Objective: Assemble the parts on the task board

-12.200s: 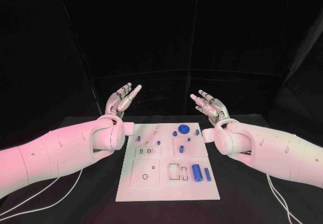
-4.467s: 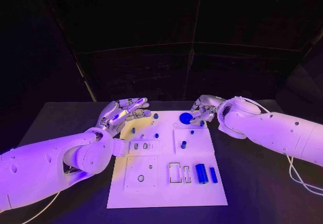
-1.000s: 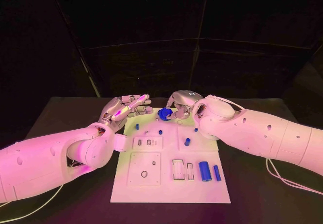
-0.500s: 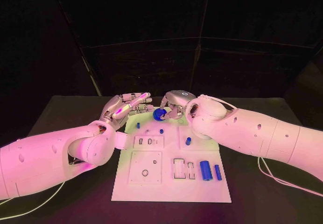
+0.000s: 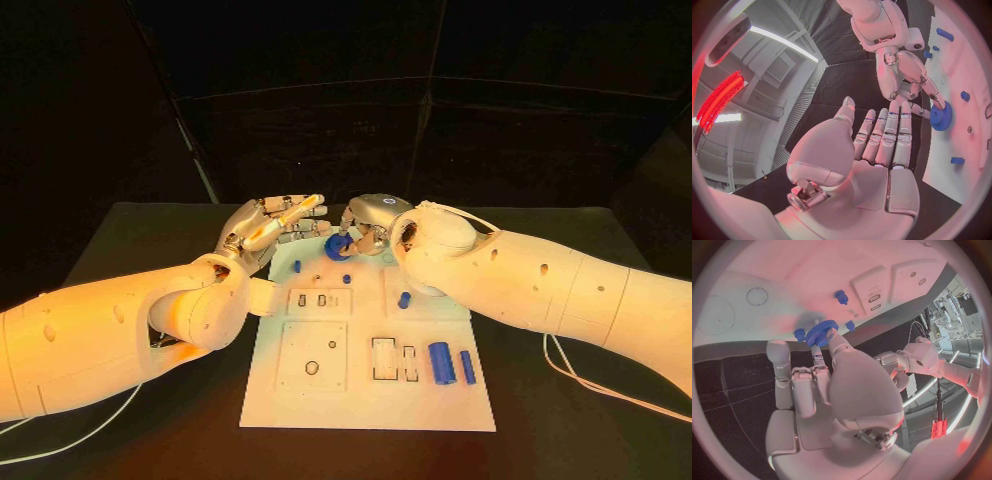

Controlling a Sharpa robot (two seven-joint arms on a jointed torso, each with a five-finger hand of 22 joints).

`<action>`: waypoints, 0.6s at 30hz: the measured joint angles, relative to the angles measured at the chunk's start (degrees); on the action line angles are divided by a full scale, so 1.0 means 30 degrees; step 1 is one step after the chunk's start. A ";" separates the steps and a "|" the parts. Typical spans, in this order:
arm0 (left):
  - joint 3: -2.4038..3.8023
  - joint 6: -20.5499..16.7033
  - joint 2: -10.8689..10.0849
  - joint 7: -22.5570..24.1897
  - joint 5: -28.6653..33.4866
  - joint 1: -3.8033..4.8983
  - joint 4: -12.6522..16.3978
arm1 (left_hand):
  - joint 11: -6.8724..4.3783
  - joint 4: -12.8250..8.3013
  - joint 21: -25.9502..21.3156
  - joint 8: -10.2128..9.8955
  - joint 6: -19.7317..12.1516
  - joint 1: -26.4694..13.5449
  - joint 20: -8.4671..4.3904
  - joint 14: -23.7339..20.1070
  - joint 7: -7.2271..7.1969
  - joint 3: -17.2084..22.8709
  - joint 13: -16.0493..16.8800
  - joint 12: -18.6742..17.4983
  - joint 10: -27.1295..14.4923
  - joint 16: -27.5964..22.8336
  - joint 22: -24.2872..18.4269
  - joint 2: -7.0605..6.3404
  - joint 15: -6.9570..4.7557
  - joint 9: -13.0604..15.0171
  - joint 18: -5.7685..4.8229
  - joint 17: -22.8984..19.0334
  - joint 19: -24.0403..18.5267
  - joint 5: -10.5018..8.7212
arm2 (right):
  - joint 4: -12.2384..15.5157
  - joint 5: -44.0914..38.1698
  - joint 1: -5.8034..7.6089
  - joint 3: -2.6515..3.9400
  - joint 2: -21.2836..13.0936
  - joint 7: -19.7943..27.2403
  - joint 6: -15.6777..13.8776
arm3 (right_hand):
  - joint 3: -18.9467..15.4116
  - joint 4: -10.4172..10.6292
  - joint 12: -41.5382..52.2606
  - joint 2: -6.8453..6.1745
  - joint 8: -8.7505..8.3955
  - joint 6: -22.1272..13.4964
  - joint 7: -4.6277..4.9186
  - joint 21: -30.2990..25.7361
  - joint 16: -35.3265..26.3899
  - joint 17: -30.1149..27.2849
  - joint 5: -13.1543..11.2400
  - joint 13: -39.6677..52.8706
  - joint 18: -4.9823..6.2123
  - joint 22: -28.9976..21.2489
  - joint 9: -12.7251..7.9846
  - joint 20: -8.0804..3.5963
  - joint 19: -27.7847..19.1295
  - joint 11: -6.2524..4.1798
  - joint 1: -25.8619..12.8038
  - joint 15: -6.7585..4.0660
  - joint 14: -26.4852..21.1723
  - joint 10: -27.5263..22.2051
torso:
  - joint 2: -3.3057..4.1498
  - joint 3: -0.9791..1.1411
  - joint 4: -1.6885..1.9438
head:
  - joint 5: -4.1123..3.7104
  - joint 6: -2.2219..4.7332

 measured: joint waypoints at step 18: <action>0.0000 0.0009 0.0000 -0.0002 0.0000 0.0065 0.0003 | 0.0000 0.0000 0.0001 0.0000 0.0000 0.0000 0.0000 0.0000 0.0000 0.0000 0.0000 0.0000 0.0000 0.0000 -0.0014 0.0000 0.0000 0.0000 0.0001 -0.0002 0.0000 0.0000 | -0.0502 -0.0085 -0.0021 -0.0002 0.0331 -0.0020 0.0520 | 0.0103 -0.0002 -0.0094 -0.0074 -0.0284 -0.0050 0.0044 0.0000 0.0000 0.0013 -0.0109 -0.0001 0.0001 -0.0029 -0.0015 0.0000 0.0000 0.0076 -0.0273 0.0001 0.0000 -0.0077 | -0.0013 -0.0002 0.0007 | 0.0086 -0.0143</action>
